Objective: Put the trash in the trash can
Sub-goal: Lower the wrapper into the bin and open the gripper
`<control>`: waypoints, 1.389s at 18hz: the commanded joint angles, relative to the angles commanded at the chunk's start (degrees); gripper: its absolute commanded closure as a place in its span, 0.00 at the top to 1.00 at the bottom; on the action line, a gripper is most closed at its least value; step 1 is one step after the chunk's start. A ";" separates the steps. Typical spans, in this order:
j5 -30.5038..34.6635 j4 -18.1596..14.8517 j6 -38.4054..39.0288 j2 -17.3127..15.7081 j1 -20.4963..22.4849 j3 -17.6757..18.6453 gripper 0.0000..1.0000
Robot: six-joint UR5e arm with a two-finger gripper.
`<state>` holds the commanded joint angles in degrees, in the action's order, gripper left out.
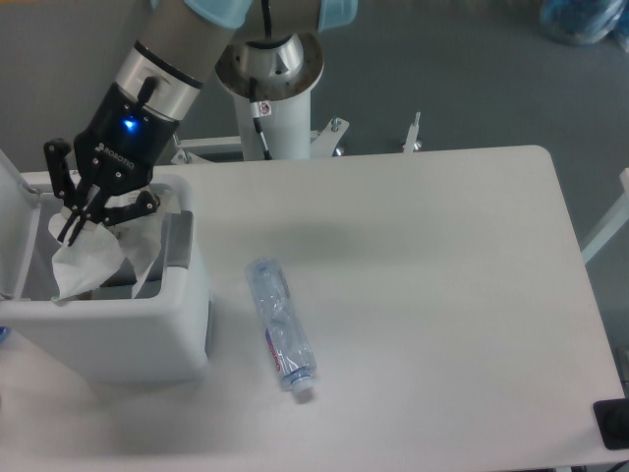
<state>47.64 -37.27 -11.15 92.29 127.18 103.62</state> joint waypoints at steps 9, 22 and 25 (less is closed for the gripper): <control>3.60 0.00 -3.62 0.26 -1.58 1.41 0.00; 8.61 0.09 -5.03 0.09 -4.31 0.80 0.50; 8.70 0.00 -4.85 -0.35 -4.04 0.18 0.92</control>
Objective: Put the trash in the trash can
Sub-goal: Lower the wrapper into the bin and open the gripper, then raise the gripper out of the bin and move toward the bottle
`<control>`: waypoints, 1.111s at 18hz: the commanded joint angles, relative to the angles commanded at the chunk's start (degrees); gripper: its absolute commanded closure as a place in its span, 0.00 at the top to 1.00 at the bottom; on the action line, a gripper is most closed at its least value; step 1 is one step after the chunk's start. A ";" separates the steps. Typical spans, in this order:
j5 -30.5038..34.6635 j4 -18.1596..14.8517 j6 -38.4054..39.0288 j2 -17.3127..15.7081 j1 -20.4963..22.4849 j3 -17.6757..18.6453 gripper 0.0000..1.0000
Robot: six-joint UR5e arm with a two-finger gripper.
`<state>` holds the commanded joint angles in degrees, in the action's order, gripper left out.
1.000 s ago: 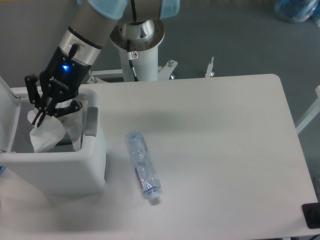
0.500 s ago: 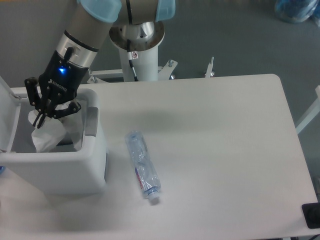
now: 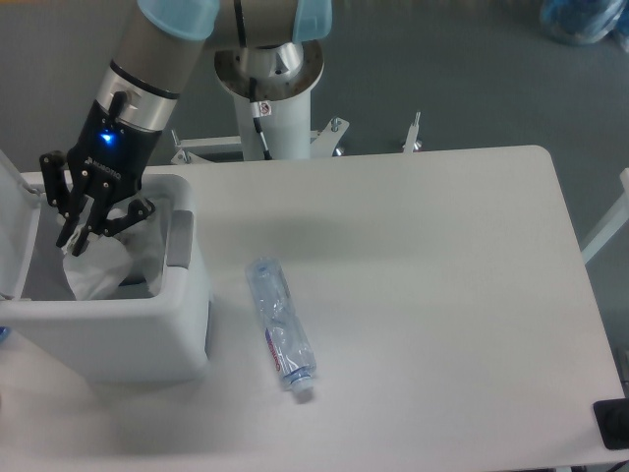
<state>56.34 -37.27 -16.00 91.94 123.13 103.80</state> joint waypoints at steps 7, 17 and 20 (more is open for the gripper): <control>-0.09 0.00 0.70 -2.72 2.54 -0.44 1.00; -1.23 -0.09 9.67 -1.33 23.81 -1.67 1.00; 1.13 -0.53 9.58 2.18 26.36 -2.72 1.00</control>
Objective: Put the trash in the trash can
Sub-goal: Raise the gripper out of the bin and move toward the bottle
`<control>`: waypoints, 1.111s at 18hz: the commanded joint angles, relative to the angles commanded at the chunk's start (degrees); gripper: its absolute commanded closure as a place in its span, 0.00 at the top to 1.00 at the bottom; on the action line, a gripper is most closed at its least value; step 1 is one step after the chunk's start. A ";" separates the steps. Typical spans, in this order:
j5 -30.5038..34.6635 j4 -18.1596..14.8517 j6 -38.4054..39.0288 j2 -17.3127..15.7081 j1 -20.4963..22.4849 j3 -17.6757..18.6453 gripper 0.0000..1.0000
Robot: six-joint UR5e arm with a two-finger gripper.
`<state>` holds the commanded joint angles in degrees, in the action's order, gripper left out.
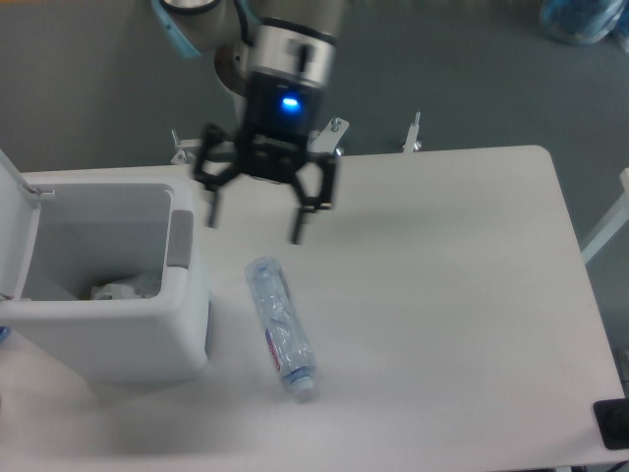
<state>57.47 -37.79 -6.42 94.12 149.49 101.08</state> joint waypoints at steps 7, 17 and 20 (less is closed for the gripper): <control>14.34 -0.09 0.26 8.96 -0.96 -2.64 1.00; 22.43 -3.42 1.22 20.04 -7.90 -7.20 1.00; 22.78 -4.57 2.81 23.64 -9.30 -8.88 1.00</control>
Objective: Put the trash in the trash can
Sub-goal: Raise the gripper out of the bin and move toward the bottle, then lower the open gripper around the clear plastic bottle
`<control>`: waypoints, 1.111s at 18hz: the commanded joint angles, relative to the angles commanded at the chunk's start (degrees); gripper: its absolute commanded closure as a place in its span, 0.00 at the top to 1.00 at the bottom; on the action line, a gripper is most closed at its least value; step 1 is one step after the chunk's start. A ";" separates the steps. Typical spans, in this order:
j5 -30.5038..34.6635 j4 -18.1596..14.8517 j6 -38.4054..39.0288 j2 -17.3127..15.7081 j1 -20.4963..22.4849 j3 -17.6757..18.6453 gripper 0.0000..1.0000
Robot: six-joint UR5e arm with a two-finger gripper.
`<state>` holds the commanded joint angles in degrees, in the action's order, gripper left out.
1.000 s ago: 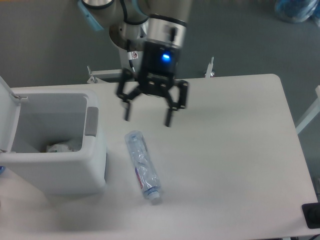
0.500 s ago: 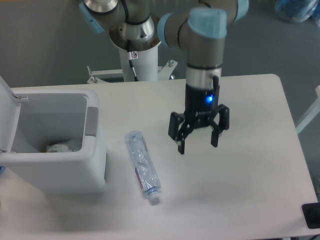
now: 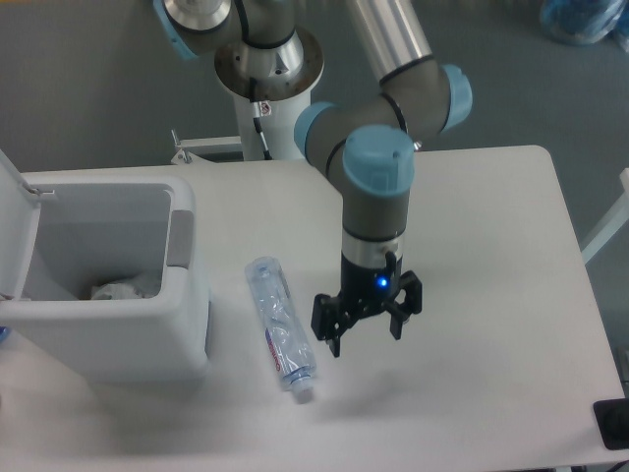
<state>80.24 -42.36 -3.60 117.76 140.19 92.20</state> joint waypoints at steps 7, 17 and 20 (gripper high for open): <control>3.43 -0.09 0.62 5.19 -2.73 -2.90 1.00; 4.04 0.17 1.23 10.03 -5.37 -5.19 1.00; 4.04 0.09 1.14 9.94 -5.72 -4.75 0.97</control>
<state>84.29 -42.28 -2.46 127.71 134.47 87.45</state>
